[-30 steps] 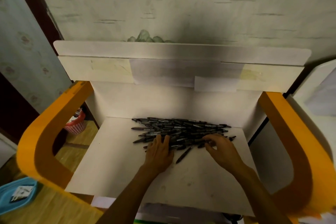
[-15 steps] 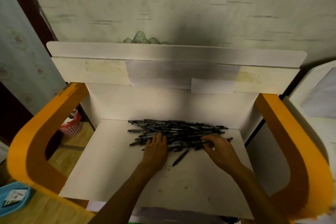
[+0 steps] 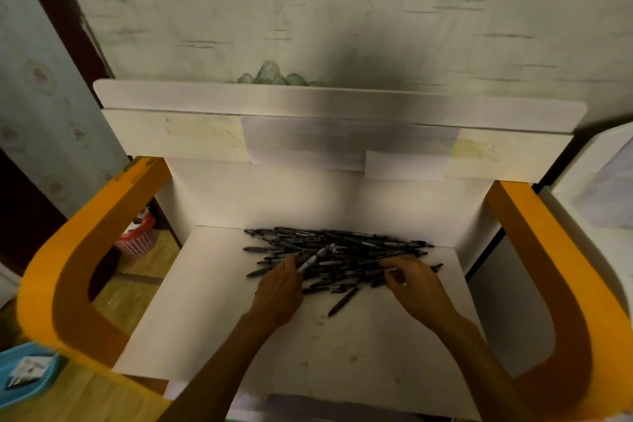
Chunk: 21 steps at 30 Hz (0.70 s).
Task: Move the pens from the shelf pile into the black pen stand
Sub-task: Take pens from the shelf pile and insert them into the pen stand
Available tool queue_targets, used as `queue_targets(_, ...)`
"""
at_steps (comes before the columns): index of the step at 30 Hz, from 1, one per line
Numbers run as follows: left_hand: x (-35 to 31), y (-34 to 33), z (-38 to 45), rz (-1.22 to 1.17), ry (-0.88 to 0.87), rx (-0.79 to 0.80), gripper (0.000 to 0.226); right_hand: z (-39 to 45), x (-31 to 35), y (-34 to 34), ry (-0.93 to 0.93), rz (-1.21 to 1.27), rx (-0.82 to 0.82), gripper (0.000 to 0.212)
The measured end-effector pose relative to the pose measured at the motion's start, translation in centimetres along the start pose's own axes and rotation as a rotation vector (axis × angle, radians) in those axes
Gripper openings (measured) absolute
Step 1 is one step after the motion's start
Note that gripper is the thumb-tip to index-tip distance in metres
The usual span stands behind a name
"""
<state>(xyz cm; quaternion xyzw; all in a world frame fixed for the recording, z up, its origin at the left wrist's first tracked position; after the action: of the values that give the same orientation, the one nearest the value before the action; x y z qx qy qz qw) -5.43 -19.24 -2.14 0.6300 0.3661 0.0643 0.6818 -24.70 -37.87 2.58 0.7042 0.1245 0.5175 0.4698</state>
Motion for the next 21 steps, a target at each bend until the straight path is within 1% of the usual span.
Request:
queue_targets(2,0.8,0.7,-0.5,-0.105,0.067,-0.150,0.013,0.1,0.1,-0.3,0.005,-0.007,0.009,0.027)
queue_targets(4,1.6,1.3,-1.2,-0.196,0.170,-0.302,0.008,0.4,0.3,-0.7,0.014,-0.019,0.019,0.027)
queue_targets(5,2.1,1.5,-1.6,-0.288,0.227,-0.372,0.009,0.7,0.5,-0.9,0.025,-0.029,0.027,0.027)
queue_targets(7,2.8,1.9,-2.2,-0.527,0.301,-0.518,0.028,1.4,1.2,-1.3,0.053,-0.049,0.040,0.027)
queue_targets(8,2.9,2.2,-2.3,-0.647,0.297,-0.606,0.037,1.9,1.7,-1.4,0.067,-0.062,0.039,0.026)
queue_targets(9,3.0,2.5,-2.3,-0.747,0.275,-0.690,0.043,2.3,2.2,-1.5,0.081,-0.071,0.037,0.026)
queue_targets(11,2.8,3.4,-1.9,-0.858,0.269,-0.800,0.045,3.0,3.5,-1.8,0.111,-0.078,0.032,0.026)
queue_targets(13,2.8,3.9,-1.6,-0.889,0.293,-0.841,0.043,3.4,4.6,-2.1,0.135,-0.071,0.027,0.025)
queue_targets(14,3.1,3.8,-1.5,-0.880,0.309,-0.833,0.040,3.5,5.0,-2.3,0.139,-0.068,0.028,0.025)
queue_targets(19,4.9,-0.1,-3.1,-0.836,0.366,-0.672,0.014,3.0,5.7,-2.8,0.134,-0.083,0.044,0.025)
queue_targets(21,4.8,-0.7,-3.7,-0.830,0.381,-0.660,0.015,2.7,5.5,-2.7,0.130,-0.082,0.037,0.024)
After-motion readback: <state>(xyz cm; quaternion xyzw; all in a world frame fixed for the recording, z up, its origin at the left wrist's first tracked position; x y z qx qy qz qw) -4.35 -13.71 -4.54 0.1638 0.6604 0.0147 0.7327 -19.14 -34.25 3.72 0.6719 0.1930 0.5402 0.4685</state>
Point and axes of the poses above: each hand's wrist, its own z-axis towards the middle knuckle, its own y-axis out of the back of the hand, x = y × z, the point moved 4 cm from there along z, towards the middle knuckle, and after that the axes turned 10 degrees about x, right-handed, at the moved point
